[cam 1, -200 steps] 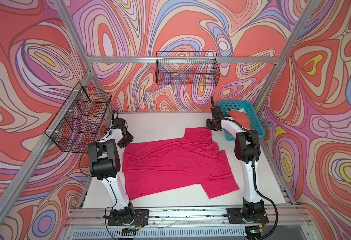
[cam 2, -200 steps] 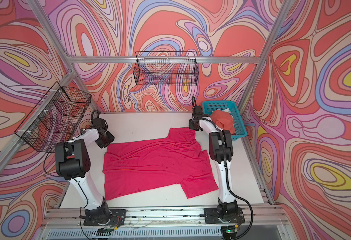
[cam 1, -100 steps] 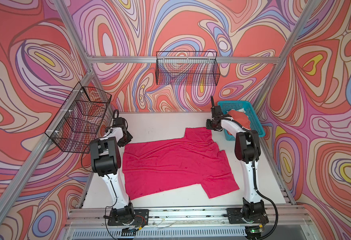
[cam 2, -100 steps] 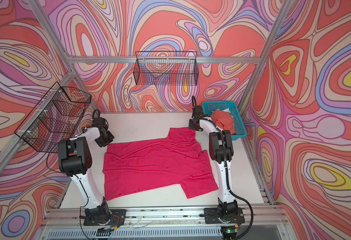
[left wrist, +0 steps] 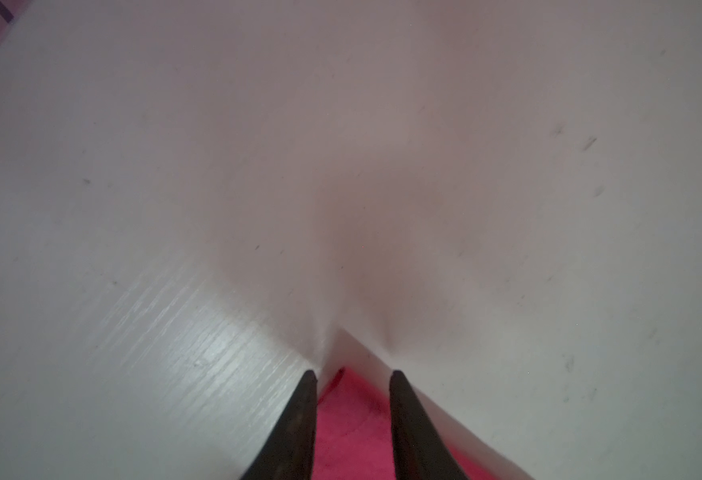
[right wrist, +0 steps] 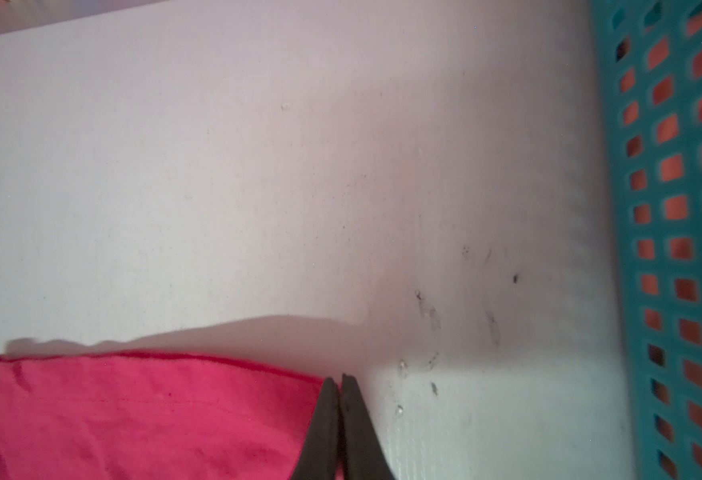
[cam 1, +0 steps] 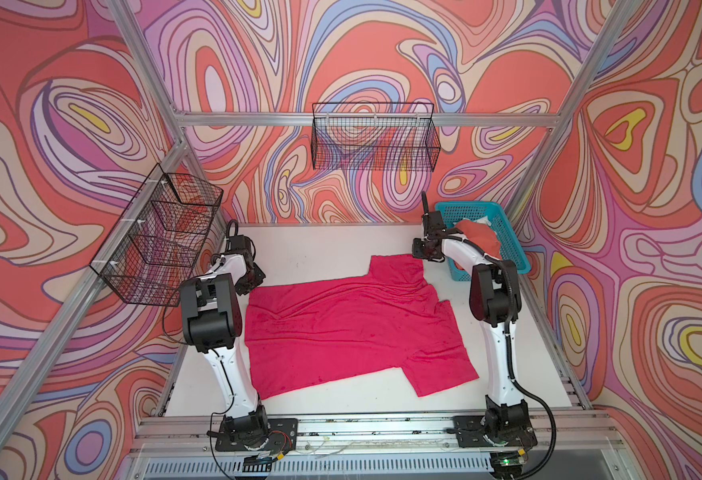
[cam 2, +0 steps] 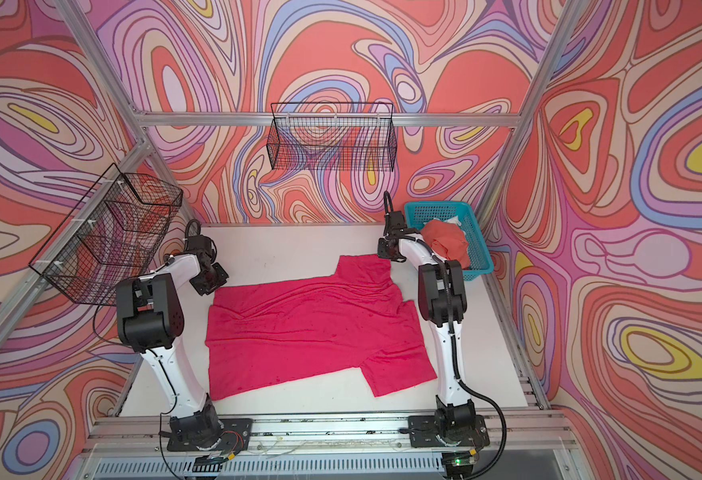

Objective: Fold and stack the t-shirts

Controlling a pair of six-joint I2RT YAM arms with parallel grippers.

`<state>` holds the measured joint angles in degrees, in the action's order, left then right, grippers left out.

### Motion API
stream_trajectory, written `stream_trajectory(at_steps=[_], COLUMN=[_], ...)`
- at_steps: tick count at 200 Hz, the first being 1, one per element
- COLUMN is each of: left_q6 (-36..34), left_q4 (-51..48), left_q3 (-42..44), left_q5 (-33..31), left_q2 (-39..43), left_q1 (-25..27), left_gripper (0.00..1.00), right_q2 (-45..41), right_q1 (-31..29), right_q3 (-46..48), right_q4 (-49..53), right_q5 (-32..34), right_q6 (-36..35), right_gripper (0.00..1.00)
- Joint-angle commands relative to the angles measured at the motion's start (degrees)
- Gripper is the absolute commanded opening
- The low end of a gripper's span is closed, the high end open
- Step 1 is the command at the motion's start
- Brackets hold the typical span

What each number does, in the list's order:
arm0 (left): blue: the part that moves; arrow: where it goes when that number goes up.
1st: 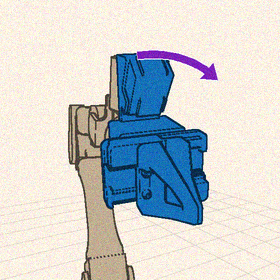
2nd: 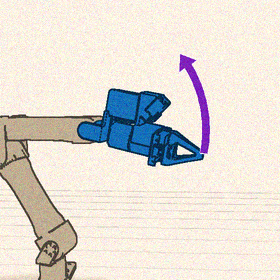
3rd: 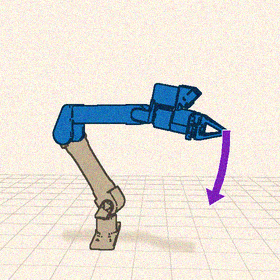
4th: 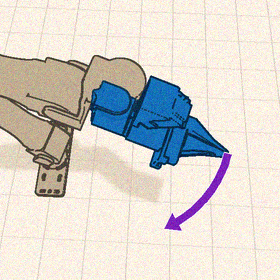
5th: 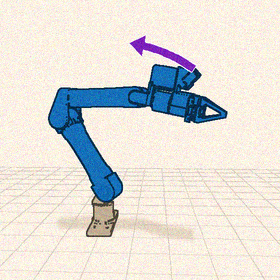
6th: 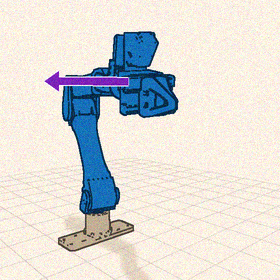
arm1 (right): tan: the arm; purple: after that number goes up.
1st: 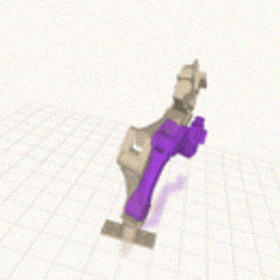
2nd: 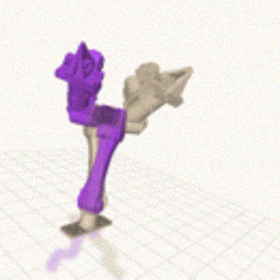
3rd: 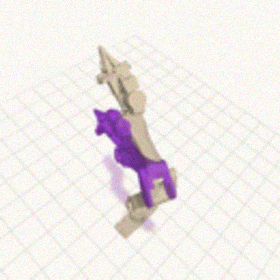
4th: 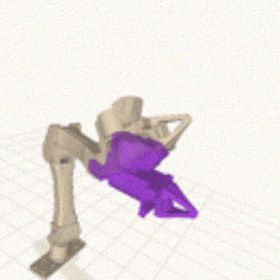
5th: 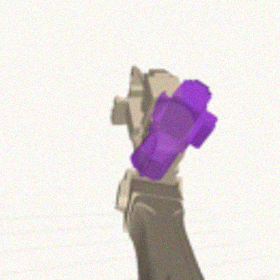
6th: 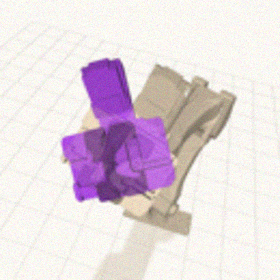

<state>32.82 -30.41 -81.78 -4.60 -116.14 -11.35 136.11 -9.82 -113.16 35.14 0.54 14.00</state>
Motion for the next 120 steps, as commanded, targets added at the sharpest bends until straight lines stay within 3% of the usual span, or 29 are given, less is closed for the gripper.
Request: stream_trajectory(at_steps=[1, 60, 110, 120], left_q6=[-0.9, -0.3, 0.4, 0.6], left_q4=[-2.7, -2.1, -1.3, -0.6], left_q3=[-1.2, -1.8, -1.6, -1.5], left_q5=[-1.2, -0.3, 1.5, 2.5], left_q2=[-1.7, -3.1, -2.6, -1.7], left_q1=[-0.4, -0.4, -0.3, 0.0], left_gripper=[0.32, 0.24, 0.00, 0.00], right_q2=[-2.8, -3.0, -3.5, -4.0], right_q1=[-0.1, -0.2, -0.2, -0.2], right_q3=[0.4, 0.6, 1.2, 1.3], right_q4=[-0.7, -0.6, -1.6, -2.1], right_q5=[-0.4, -0.3, -0.3, 0.0], right_q6=[-0.2, -0.3, 0.1, 0.2], right_gripper=[0.00, 0.00, 0.00, 0.00])
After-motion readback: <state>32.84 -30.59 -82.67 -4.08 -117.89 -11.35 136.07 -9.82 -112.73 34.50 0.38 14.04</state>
